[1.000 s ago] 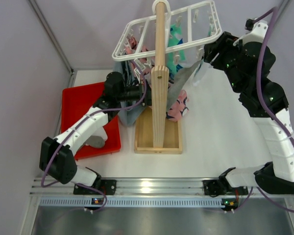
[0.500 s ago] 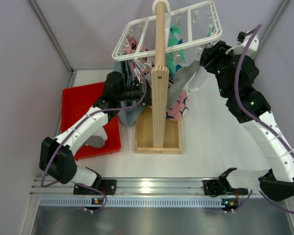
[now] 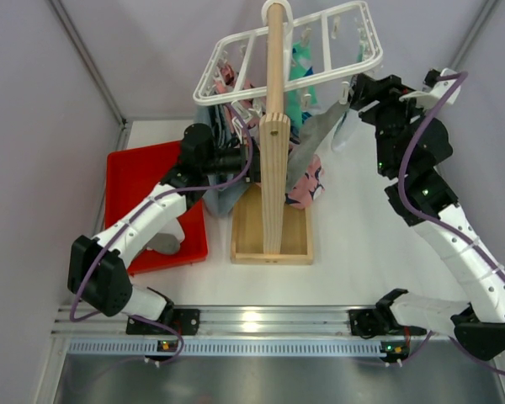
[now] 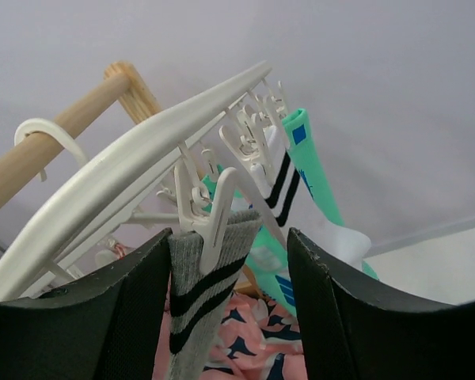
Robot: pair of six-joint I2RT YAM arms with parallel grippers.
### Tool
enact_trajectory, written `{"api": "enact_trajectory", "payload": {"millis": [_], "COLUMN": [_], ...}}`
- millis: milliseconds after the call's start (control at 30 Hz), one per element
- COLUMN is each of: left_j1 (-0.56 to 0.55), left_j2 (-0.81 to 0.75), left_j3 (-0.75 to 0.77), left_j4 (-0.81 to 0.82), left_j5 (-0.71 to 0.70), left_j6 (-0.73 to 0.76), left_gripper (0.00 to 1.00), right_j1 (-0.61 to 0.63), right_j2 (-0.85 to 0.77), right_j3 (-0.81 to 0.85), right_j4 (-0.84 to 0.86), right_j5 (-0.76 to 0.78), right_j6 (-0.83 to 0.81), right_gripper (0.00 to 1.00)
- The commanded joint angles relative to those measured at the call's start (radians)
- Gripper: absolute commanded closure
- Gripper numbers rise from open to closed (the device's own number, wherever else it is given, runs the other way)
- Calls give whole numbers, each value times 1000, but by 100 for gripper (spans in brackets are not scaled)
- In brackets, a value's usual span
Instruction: Remove the socks clipped to the hanger
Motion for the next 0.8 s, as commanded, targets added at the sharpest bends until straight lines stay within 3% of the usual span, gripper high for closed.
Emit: {"api": "enact_trajectory", "payload": {"millis": [0,367,567,600,633,767], "left_j1": [-9,-14,-16,-16,-16,-16], "left_j2": [8,-3,-7,-4,-3,4], "left_j3": [44,41,35,33,32,30], "left_j4": [61,61,61,61,61,61], "left_j5": [17,29,34,36,34,34], "left_j6": [7,4,6,6,4,3], "left_gripper": [100,100,100,100,100,100], "right_j1": [2,-9,-9,-9,-9,-9], "right_j2": [6,116,109,107,107,110], "right_j3": [23,131,104,102,104,110], "right_j4": [137,106,129,129,129,119], "right_j5": [24,61,116,116,118,115], "right_j6": [-30,-25,-6,-4,-4,16], "right_gripper": [43,43,53,62,64,64]}}
